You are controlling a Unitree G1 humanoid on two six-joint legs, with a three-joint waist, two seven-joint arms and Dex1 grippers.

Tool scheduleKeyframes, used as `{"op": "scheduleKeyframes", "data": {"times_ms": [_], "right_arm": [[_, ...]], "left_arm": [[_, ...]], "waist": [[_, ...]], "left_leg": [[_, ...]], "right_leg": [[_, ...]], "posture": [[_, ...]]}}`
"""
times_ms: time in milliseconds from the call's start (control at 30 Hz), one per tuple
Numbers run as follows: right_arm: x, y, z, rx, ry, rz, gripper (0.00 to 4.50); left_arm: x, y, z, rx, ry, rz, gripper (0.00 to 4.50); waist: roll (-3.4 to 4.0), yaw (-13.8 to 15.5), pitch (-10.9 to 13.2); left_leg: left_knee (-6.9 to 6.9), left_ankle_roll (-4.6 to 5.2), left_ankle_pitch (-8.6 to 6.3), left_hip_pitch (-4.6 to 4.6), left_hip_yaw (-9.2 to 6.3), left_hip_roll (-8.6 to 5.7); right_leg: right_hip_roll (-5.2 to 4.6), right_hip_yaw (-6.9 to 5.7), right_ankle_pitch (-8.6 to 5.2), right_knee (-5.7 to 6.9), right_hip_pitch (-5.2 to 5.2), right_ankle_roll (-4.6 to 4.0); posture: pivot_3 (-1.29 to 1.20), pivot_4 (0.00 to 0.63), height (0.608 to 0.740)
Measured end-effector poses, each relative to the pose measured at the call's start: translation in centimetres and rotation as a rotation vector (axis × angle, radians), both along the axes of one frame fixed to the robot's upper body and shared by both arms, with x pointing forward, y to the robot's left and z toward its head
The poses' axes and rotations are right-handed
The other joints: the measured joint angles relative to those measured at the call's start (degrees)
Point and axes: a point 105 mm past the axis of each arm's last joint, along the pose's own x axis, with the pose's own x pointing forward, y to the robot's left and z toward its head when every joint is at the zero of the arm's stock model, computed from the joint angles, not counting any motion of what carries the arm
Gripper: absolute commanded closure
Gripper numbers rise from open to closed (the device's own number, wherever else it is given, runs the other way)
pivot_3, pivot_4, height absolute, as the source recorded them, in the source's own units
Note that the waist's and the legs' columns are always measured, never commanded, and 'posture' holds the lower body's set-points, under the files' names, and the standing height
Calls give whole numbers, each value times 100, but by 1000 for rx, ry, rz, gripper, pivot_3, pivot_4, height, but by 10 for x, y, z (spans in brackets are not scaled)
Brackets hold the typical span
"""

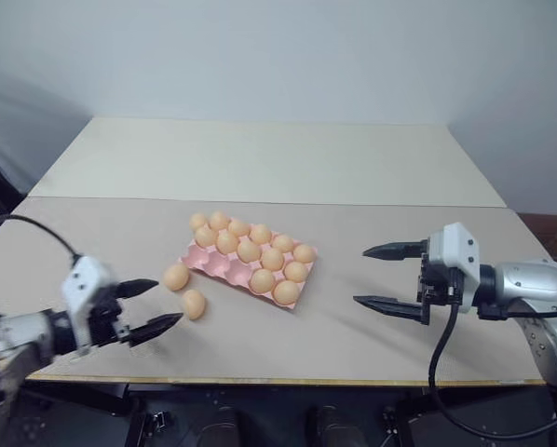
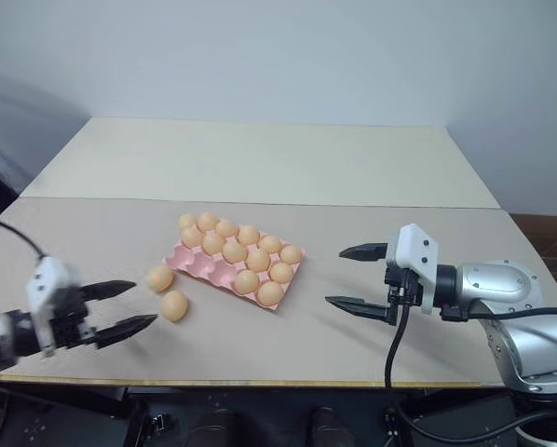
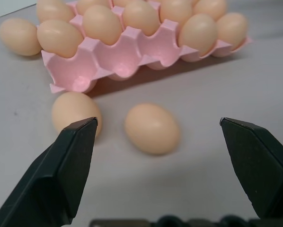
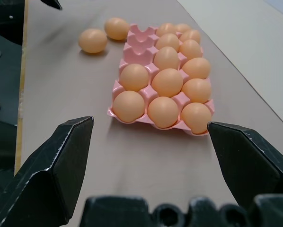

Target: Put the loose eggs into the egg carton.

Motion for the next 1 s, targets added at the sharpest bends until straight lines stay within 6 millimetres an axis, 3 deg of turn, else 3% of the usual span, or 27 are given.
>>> {"op": "scheduleKeyframes", "data": {"times_ms": [200,300,467,533,700,767,900,1000], "right_arm": [[-1,1,1,6,-6,1,25],[-3,3,3,13,-12,11,0],[-4,5,6,20,-25,10,0],[-4,4,7,19,-29,0,0],[-4,2,7,18,-33,-17,0],[-5,2,6,25,-25,-17,0],[-5,2,6,27,-25,-18,0],[-3,3,7,30,-32,-25,0]], "left_arm": [[19,-10,-19,41,53,19,0],[26,-4,-30,73,87,59,564],[26,-4,-37,80,111,54,2164],[26,-5,-36,77,106,46,2564],[26,-5,-26,64,66,24,2564],[24,-8,-11,30,23,-12,2564],[33,-25,20,-30,-92,-81,2564],[45,-41,27,-75,-130,-115,2564]], "waist": [[-2,-40,-1],[-2,-35,-1],[-2,-33,-1],[-2,-31,-1],[-2,-32,-1],[-2,-34,-1],[-3,8,-2],[-5,25,-4]], "left_leg": [[0,1,0,3,1,0],[0,1,0,4,1,0],[0,1,0,1,3,-1],[0,1,0,1,3,-2],[0,1,0,2,3,-1],[0,1,0,2,4,-1],[4,1,1,6,4,-4],[6,1,1,15,4,-8]], "right_leg": [[5,7,9,3,-2,13],[4,7,9,3,-1,14],[1,9,10,0,-2,15],[1,9,10,1,-2,15],[2,9,10,2,-2,15],[1,10,10,1,-2,15],[0,9,12,3,5,19],[0,13,15,2,17,22]], "posture": [[0,150,740],[0,150,740],[0,150,740],[0,150,740],[0,150,740],[0,150,740],[0,150,740],[0,150,740]]}}
